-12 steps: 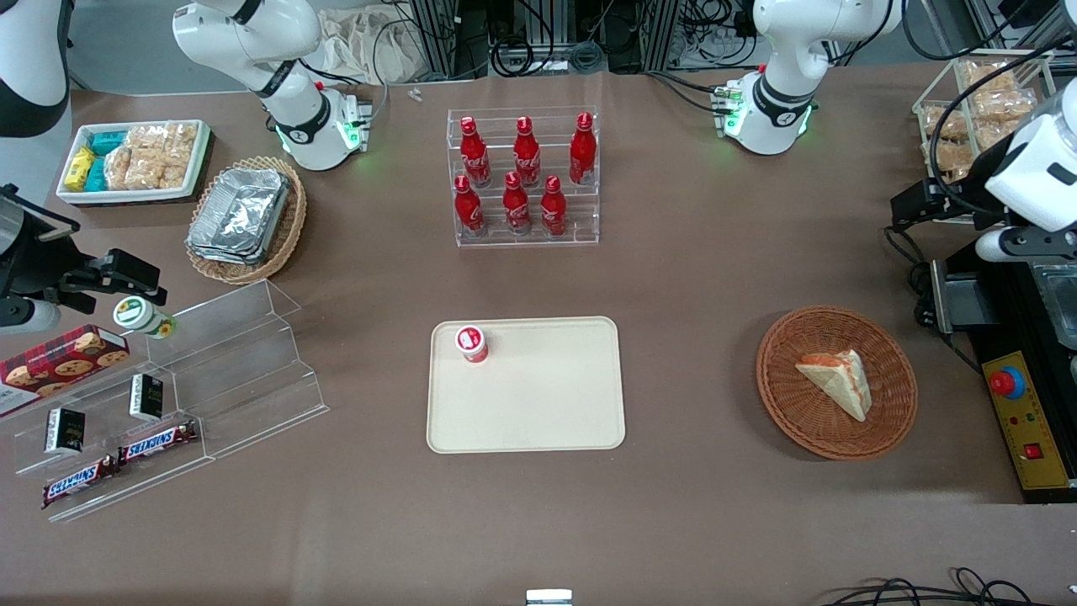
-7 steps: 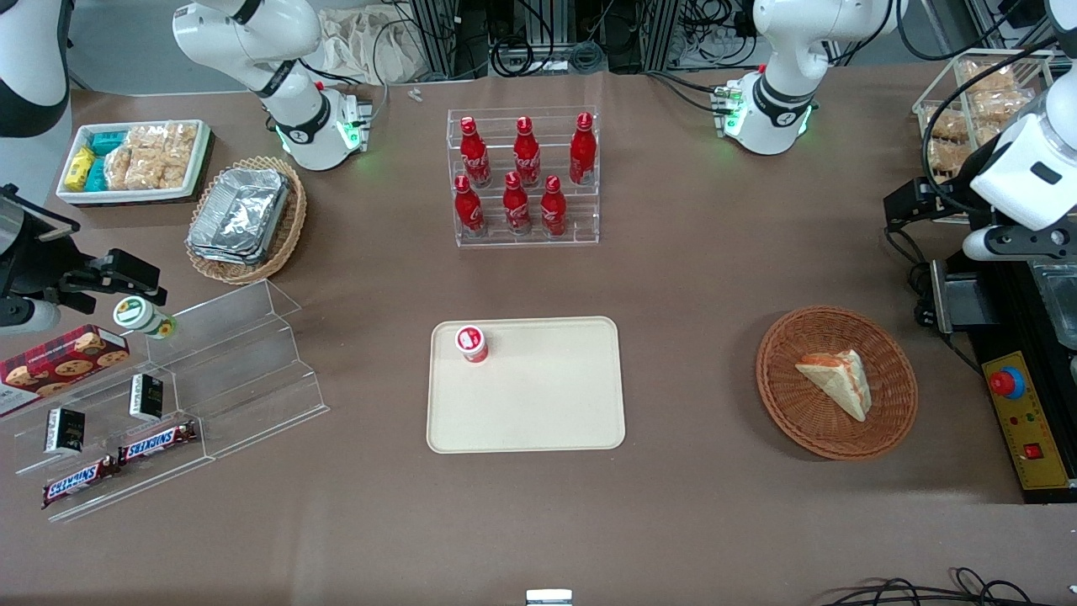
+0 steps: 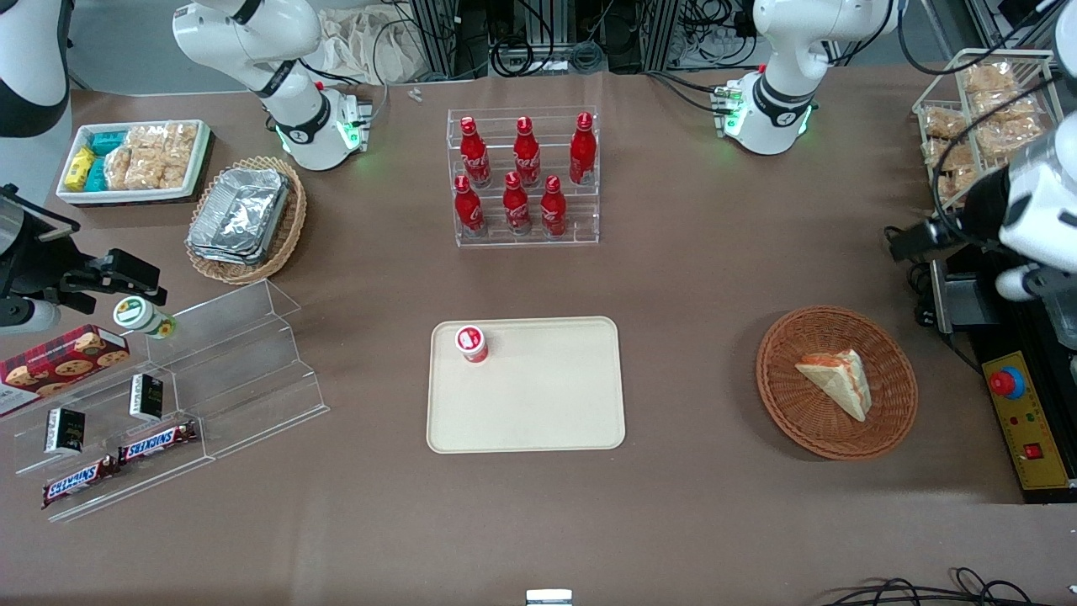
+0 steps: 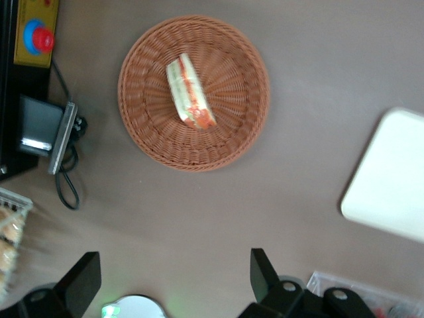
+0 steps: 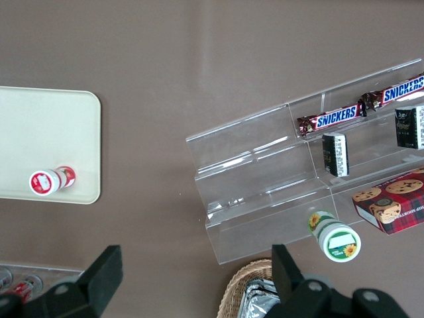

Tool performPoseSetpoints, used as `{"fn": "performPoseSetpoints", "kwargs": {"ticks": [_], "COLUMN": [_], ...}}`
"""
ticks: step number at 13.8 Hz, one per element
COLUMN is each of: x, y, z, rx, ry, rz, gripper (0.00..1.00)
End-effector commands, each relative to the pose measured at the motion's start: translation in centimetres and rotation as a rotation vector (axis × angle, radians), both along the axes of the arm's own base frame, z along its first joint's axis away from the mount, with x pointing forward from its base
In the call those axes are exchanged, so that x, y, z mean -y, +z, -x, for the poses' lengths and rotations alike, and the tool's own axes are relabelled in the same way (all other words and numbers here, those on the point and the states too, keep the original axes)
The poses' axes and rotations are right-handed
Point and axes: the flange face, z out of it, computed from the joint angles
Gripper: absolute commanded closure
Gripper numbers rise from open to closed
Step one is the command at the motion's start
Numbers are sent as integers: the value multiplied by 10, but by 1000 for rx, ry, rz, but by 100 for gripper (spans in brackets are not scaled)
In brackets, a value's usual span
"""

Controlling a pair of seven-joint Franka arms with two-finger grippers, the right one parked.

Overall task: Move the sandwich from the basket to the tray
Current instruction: 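Move the left gripper over the sandwich in the wicker basket, then lower the left gripper and close it on the sandwich wedge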

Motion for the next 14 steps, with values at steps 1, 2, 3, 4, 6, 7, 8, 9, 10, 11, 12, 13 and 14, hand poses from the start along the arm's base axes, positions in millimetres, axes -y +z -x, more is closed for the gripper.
{"fn": "performPoseSetpoints", "kwargs": {"ticks": [1,2,3,4,6,7,8,9,10,11,12,13,14], "x": [-26,-34,-36,-37,-42,-45,-49,-49,-50,-51,-50,-50,-50], "y": [-68,-94,-127,-156,-212,-230,-248,-264,-277,-287,-298,-305,-312], "z": [-11,-13,-13,-15,-22,-22,-23,-25,-27,-29,-29,-30,-29], "rx": [-2,13,14,26,50,49,44,39,41,49,43,47,56], "ry": [167,230,261,295,371,378,389,396,400,403,400,400,402], "rz": [8,3,-2,-7,-28,-33,-37,-36,-38,-38,-41,-43,-43], "gripper": [0,0,0,0,0,0,0,0,0,0,0,0,0]}}
